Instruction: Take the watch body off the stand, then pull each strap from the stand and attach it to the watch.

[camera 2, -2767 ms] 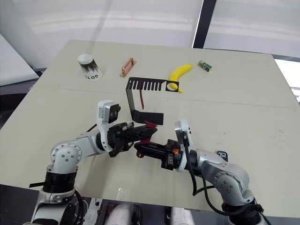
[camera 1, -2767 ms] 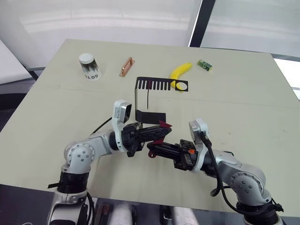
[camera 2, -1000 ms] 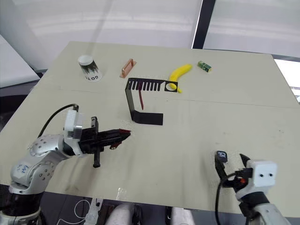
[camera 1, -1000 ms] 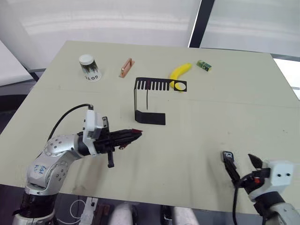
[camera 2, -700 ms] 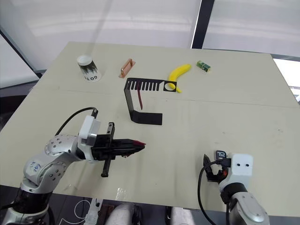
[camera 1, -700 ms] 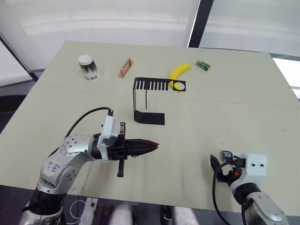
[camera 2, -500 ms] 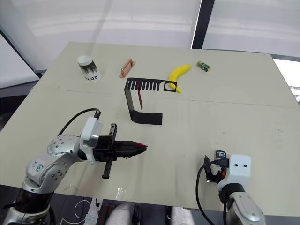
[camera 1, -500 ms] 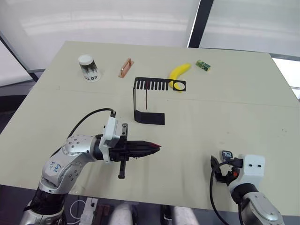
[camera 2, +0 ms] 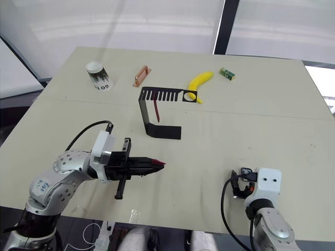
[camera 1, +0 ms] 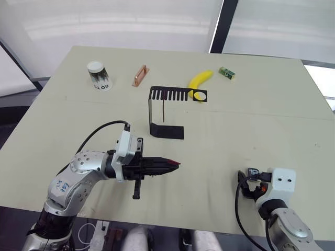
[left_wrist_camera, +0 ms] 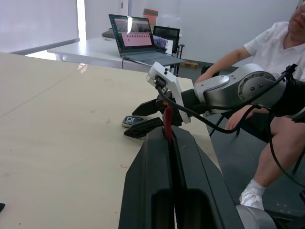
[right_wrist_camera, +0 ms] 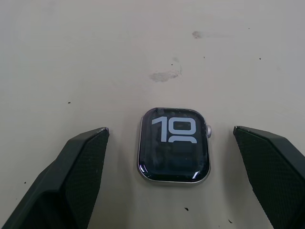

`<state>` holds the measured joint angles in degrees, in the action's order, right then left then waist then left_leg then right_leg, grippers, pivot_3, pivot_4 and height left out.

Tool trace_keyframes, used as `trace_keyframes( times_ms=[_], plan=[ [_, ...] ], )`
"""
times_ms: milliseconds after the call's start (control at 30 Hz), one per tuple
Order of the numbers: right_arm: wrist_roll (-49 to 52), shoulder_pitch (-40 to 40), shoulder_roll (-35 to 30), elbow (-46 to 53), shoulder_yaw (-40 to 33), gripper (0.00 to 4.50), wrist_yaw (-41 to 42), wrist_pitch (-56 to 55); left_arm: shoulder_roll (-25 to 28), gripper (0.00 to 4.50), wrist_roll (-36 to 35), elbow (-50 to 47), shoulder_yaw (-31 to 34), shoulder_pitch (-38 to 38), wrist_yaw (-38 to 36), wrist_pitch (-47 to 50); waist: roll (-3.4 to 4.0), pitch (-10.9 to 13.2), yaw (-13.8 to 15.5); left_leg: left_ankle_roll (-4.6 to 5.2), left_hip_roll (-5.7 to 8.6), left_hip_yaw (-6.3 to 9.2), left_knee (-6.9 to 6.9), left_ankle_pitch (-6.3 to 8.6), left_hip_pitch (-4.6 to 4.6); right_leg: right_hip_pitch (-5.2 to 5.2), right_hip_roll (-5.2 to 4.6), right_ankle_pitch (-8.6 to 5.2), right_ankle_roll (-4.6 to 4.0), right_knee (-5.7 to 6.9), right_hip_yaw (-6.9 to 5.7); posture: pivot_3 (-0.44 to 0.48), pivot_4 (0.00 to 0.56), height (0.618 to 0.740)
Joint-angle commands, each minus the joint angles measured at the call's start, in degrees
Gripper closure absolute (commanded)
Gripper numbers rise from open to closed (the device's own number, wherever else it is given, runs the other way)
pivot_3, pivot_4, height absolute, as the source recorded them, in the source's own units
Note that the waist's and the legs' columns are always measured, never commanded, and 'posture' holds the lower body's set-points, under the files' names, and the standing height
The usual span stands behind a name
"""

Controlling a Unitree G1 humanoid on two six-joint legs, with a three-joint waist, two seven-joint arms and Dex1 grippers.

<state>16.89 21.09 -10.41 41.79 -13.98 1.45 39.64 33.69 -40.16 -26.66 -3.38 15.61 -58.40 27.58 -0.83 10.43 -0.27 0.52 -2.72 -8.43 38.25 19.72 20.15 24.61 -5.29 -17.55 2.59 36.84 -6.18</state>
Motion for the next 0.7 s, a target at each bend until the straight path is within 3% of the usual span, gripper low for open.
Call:
trace_keyframes(
  times_ms=[33, 400, 700],
  plan=[
    [-0.77, 1.95, 0.69, 0.17, 0.12, 0.06, 0.21, -1.65, 0.05, 4.5, -0.11, -1.44, 0.13, 0.78, -0.4, -0.84, 0.0, 0.0, 0.03, 0.0, 0.0, 0.0, 0.0, 0.0, 0.0, 0.0, 0.0, 0.0, 0.0, 0.0, 0.0, 0.0, 0.15, 0.729],
    [-1.97, 3.49, 1.13, -6.02, 2.39, 0.06, 2.96, -10.65, 0.13, 4.5, 0.07, -0.46, -0.04, 1.76, -1.03, -0.97, -0.16, -0.09, -0.31, 0.0, -0.01, 0.0, -0.01, 0.0, -0.02, -0.03, 0.01, 0.0, 0.01, 0.0, 0.01, 0.0, 0.15, 0.729],
    [-1.42, 2.07, 1.78, -7.95, 2.38, 0.06, 2.29, -11.89, -0.02, 4.5, 0.32, -0.5, -0.01, 1.81, -1.05, -0.96, -0.23, -0.14, -1.2, -0.03, -0.01, 0.03, 0.0, -0.03, -0.03, -0.05, 0.0, 0.0, 0.0, 0.02, 0.02, 0.0, 0.15, 0.729]
  ],
)
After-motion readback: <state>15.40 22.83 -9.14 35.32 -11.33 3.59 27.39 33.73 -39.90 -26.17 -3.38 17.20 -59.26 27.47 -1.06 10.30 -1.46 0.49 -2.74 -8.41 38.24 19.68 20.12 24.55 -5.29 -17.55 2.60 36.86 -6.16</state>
